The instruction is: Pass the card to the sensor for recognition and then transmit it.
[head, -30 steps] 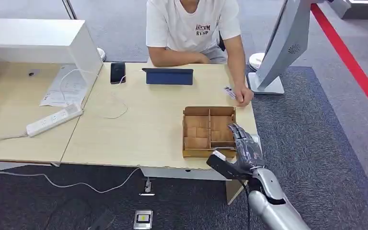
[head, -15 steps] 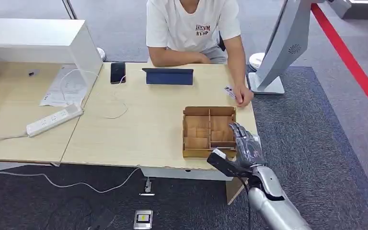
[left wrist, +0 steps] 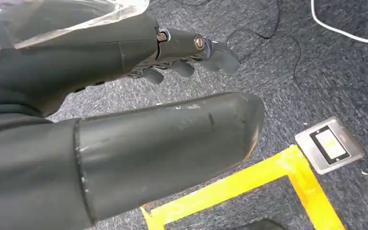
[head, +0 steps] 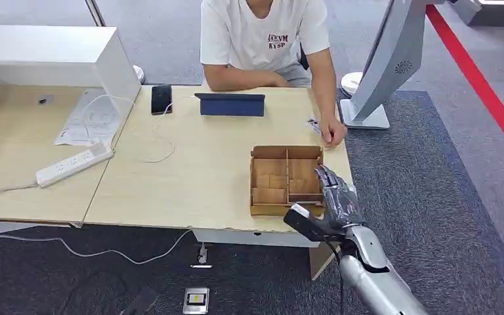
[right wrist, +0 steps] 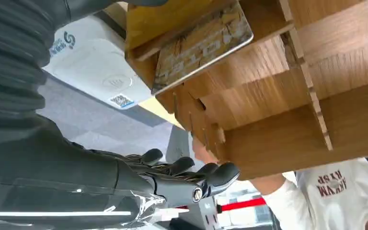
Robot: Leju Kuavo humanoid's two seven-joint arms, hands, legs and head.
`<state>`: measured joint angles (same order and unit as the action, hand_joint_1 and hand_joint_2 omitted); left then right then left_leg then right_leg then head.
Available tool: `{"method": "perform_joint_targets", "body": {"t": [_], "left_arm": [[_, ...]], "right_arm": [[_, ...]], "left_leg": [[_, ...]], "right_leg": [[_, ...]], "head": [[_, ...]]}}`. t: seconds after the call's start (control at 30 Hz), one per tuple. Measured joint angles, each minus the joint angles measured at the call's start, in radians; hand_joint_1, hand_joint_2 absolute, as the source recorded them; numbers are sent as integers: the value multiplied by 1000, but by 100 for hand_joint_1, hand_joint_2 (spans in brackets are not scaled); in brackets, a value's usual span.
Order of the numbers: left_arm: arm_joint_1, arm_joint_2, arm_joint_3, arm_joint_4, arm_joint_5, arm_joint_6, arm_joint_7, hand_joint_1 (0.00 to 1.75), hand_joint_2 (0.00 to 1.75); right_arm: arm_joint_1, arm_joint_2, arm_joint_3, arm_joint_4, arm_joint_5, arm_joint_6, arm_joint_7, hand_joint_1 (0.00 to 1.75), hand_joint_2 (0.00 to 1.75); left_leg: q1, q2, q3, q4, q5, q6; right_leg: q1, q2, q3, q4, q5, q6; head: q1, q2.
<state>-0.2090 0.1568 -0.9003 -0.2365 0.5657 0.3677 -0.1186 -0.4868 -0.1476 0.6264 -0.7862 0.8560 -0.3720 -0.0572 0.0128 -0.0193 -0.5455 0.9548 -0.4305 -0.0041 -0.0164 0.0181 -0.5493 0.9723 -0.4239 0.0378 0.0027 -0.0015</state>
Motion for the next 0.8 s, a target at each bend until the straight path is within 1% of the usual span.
{"method": "perform_joint_targets", "body": {"t": [0.13, 0.3, 0.47, 0.6, 0.63, 0.7, 0.8], "left_arm": [[1, 0, 0, 0, 2, 0, 0, 0, 0], [1, 0, 0, 0, 3, 0, -8, 0, 0], [2, 0, 0, 0, 2, 3, -11, 0, 0], [2, 0, 0, 0, 2, 3, -12, 0, 0], [1, 0, 0, 0, -2, 0, -3, 0, 0], [-10, 4, -1, 0, -12, -23, 38, 0, 0], [-29, 13, -2, 0, -19, -41, 63, 0, 0]], "right_arm": [[-6, -5, -1, 11, 6, -24, -19, 0, 175], [-7, -6, -2, 23, 9, -28, -31, 0, 175], [-5, 1, -2, 31, 12, -49, -23, 0, 175], [-3, 8, -2, 37, 13, -48, -19, 0, 175], [-2, 9, -2, 37, 13, -47, -18, 0, 175], [-3, 14, -2, 40, 14, -42, -9, 0, 175], [-3, 22, -1, 41, 18, -22, -9, 0, 175]], "left_leg": [[0, 0, 0, 0, 0, 0], [0, 0, 0, 0, 0, 0], [0, 0, 0, 0, 0, 0], [0, 0, 0, 0, 0, 0], [0, 0, 0, 0, 0, 0], [0, 0, 0, 0, 0, 0], [0, 0, 0, 0, 0, 0]], "right_leg": [[0, 0, 0, 0, 0, 0], [0, 0, 0, 0, 0, 0], [0, 0, 0, 0, 0, 0], [0, 0, 0, 0, 0, 0], [0, 0, 0, 0, 0, 0], [0, 0, 0, 0, 0, 0], [0, 0, 0, 0, 0, 0]], "head": [[0, 0], [0, 0], [0, 0], [0, 0], [0, 0], [0, 0], [0, 0]]}}
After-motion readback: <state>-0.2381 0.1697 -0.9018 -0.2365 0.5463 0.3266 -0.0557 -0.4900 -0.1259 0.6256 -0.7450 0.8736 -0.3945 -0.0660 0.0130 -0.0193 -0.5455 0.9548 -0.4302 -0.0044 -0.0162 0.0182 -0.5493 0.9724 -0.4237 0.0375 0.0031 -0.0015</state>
